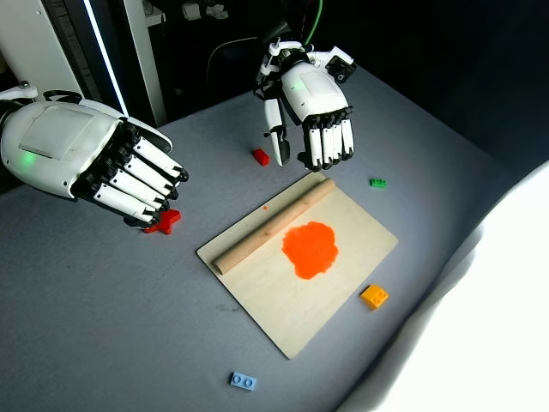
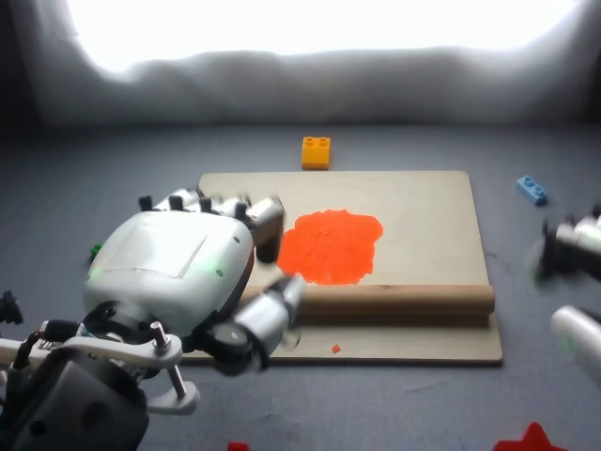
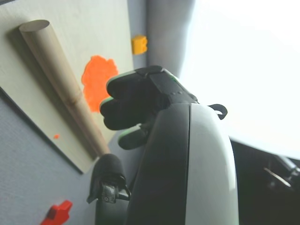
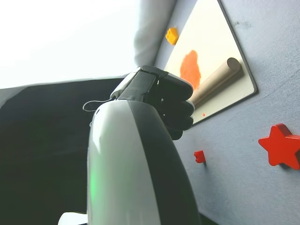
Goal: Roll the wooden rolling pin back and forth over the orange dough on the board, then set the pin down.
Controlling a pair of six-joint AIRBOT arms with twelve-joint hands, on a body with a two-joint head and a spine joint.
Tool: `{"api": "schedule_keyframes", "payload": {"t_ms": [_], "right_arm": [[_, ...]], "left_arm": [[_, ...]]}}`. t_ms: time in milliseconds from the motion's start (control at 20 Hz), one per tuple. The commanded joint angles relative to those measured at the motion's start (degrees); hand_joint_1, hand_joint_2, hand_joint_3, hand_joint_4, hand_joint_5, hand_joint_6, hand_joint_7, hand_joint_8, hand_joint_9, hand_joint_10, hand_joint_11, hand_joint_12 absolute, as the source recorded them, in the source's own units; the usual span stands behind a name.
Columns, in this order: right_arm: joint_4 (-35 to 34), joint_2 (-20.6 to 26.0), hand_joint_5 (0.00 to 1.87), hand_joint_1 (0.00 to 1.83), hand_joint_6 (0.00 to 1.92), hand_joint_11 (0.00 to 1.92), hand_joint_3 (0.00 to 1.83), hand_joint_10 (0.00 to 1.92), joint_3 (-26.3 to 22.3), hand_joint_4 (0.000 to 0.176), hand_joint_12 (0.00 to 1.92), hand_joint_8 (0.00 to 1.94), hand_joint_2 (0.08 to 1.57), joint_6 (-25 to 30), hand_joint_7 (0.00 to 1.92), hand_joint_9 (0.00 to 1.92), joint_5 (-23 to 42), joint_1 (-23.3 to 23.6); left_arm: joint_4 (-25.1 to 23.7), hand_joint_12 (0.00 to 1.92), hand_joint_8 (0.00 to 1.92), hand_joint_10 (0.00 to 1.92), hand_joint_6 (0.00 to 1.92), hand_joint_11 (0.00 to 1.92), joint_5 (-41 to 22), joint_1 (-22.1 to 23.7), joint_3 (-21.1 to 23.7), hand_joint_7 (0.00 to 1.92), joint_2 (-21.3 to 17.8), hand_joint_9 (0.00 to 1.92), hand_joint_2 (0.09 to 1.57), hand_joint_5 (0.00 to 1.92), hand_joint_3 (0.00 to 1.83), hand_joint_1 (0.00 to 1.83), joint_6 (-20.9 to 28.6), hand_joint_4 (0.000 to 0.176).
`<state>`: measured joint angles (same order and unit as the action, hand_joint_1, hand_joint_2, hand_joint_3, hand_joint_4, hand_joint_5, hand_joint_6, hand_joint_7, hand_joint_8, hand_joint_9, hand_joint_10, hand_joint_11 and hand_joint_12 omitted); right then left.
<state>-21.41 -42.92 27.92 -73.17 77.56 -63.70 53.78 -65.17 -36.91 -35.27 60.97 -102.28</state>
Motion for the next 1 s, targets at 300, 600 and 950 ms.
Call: {"api": "schedule_keyframes", "payload": {"t_ms": [300, 600, 950], "right_arm": [[0.9, -0.4, 0.08, 0.00, 0.03, 0.00, 0.08, 0.00, -0.9, 0.000, 0.00, 0.01, 1.57, -1.5, 0.04, 0.00, 6.9, 1.5], [-3.5, -2.4, 0.08, 0.00, 0.03, 0.00, 0.06, 0.00, -1.0, 0.000, 0.00, 0.02, 1.55, -3.5, 0.06, 0.00, 3.8, 3.9], [-12.9, -12.5, 0.08, 0.00, 0.02, 0.00, 0.06, 0.00, 1.0, 0.000, 0.00, 0.01, 1.57, -13.5, 0.06, 0.01, 2.9, 11.3]], "left_arm": [[-6.1, 0.00, 0.00, 0.00, 0.00, 0.00, -5.5, -0.8, -1.5, 0.00, 1.2, 0.00, 1.57, 0.02, 0.04, 0.00, 0.8, 0.000], [-8.1, 0.00, 0.00, 0.00, 0.00, 0.00, -10.9, -4.1, -2.5, 0.00, 3.9, 0.00, 1.56, 0.01, 0.03, 0.00, 2.7, 0.000], [-12.8, 0.00, 0.00, 0.00, 0.01, 0.00, -13.1, -7.7, -6.8, 0.00, 7.7, 0.00, 1.56, 0.02, 0.03, 0.00, 6.3, 0.000]]}}
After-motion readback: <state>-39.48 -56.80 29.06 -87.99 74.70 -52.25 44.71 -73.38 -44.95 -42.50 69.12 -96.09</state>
